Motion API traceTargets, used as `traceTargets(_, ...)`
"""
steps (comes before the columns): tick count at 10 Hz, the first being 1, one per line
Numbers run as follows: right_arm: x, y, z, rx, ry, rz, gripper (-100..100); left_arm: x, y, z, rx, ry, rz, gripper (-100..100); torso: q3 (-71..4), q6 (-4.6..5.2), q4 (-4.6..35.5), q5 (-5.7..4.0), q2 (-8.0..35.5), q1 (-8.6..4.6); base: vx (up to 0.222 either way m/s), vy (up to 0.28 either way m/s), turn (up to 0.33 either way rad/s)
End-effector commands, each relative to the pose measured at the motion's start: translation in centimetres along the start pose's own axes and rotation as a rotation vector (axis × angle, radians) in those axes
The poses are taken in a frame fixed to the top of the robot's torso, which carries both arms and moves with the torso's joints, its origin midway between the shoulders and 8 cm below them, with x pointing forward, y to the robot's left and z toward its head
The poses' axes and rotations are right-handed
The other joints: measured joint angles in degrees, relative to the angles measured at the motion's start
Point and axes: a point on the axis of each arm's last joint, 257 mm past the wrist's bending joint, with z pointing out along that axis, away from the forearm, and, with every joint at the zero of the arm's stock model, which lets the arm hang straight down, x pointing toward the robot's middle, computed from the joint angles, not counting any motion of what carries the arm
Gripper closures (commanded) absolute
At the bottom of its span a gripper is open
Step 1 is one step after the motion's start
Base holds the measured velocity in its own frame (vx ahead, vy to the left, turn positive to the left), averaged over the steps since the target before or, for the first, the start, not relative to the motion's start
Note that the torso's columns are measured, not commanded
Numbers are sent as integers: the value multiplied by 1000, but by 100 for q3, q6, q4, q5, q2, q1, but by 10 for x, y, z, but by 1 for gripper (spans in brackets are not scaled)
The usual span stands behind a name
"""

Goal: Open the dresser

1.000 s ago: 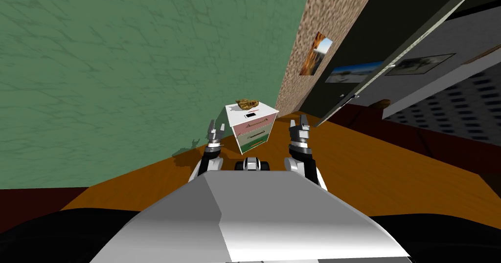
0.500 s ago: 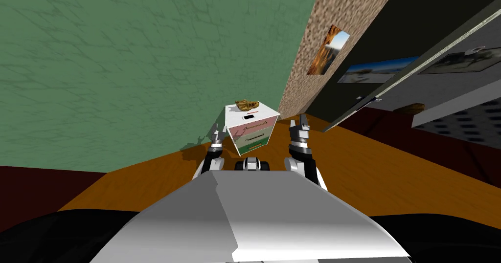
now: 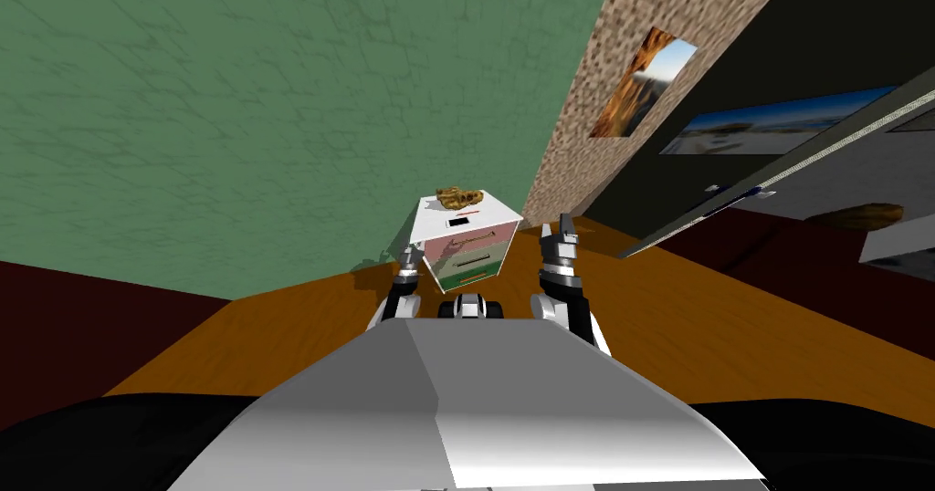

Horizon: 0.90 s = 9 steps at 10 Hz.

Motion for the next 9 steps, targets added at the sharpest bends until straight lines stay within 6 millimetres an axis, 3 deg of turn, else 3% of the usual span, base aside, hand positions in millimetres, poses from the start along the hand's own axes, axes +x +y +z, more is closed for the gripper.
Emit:
traceTargets(1,0,0,0,0,0,0,0,-8,25,-7,-44,-20,-30,-100,-3,-1,-2,-3,-5,-13,100,-204,180)
traceTargets(9,0,0,0,0,0,0,0,-33,96,-32,-168,-89,-107,-100,2,0,0,-1,5,-5,59,-193,164)
